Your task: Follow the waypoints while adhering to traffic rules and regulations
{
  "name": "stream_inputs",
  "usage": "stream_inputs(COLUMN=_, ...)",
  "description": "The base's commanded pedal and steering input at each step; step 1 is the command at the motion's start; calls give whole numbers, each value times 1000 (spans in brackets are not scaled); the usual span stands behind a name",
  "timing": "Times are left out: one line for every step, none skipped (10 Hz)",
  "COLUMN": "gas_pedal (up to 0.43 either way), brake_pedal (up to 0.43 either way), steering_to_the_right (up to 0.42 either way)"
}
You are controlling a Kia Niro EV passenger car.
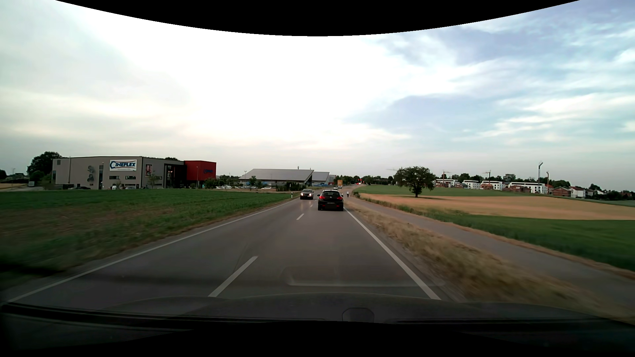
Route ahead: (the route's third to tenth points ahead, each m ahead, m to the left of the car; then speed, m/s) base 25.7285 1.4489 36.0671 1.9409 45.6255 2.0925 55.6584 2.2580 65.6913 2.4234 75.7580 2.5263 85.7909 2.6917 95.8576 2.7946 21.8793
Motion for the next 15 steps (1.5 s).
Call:
stream_inputs(gas_pedal=0, brake_pedal=6, steering_to_the_right=-9)
stream_inputs(gas_pedal=0, brake_pedal=6, steering_to_the_right=-9)
stream_inputs(gas_pedal=0, brake_pedal=6, steering_to_the_right=-9)
stream_inputs(gas_pedal=0, brake_pedal=6, steering_to_the_right=-9)
stream_inputs(gas_pedal=0, brake_pedal=6, steering_to_the_right=-9)
stream_inputs(gas_pedal=0, brake_pedal=6, steering_to_the_right=-9)
stream_inputs(gas_pedal=0, brake_pedal=6, steering_to_the_right=-8)
stream_inputs(gas_pedal=0, brake_pedal=6, steering_to_the_right=-8)
stream_inputs(gas_pedal=0, brake_pedal=6, steering_to_the_right=-6)
stream_inputs(gas_pedal=28, brake_pedal=6, steering_to_the_right=-4)
stream_inputs(gas_pedal=47, brake_pedal=6, steering_to_the_right=-3)
stream_inputs(gas_pedal=59, brake_pedal=6, steering_to_the_right=-2)
stream_inputs(gas_pedal=67, brake_pedal=6, steering_to_the_right=-1)
stream_inputs(gas_pedal=67, brake_pedal=6, steering_to_the_right=-1)
stream_inputs(gas_pedal=67, brake_pedal=6, steering_to_the_right=0)
